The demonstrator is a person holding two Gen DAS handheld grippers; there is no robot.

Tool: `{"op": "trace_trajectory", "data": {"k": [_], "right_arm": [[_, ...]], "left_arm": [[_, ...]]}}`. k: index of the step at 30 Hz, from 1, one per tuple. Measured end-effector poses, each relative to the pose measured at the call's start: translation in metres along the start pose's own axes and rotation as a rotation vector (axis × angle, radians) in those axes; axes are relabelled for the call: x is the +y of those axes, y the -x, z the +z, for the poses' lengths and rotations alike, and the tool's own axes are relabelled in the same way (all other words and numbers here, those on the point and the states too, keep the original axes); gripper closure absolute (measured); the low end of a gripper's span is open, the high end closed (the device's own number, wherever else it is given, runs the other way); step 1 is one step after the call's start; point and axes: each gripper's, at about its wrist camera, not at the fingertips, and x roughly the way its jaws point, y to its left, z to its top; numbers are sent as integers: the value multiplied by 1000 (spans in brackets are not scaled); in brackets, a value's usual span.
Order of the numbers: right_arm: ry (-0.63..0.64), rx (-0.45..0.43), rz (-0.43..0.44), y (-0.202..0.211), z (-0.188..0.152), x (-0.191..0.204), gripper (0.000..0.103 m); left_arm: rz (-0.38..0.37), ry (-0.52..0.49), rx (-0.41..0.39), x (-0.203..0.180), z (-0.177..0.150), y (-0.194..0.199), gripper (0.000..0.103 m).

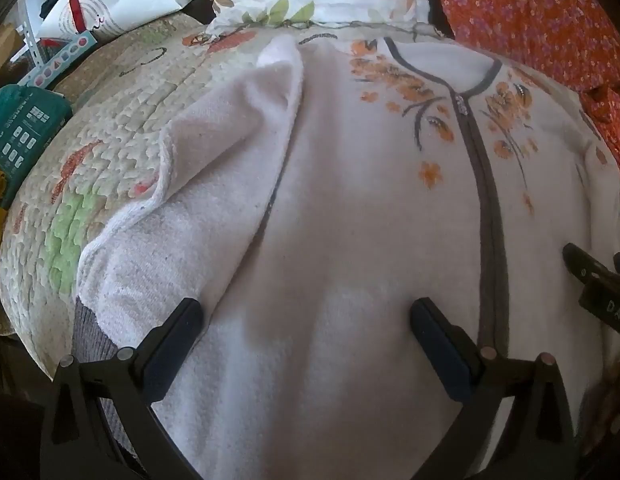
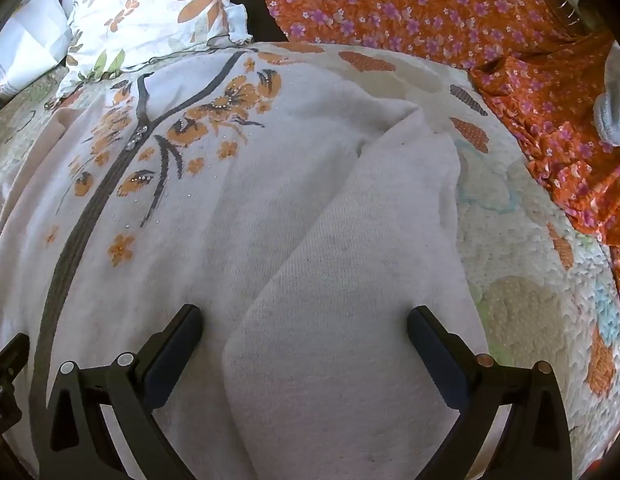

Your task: Fold small clothes

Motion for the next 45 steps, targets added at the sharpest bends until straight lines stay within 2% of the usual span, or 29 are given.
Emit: {"op": "trace_trajectory", "data": {"k": [5,45], "right_arm": [[-2,1,0,-2,0,1,0],[-3,-6,-6,-1,-1,-3,0]], "left_arm": [[12,1,-32,-1,-5,2,0],[39,15,-76,-8,-10,4,0]]}}
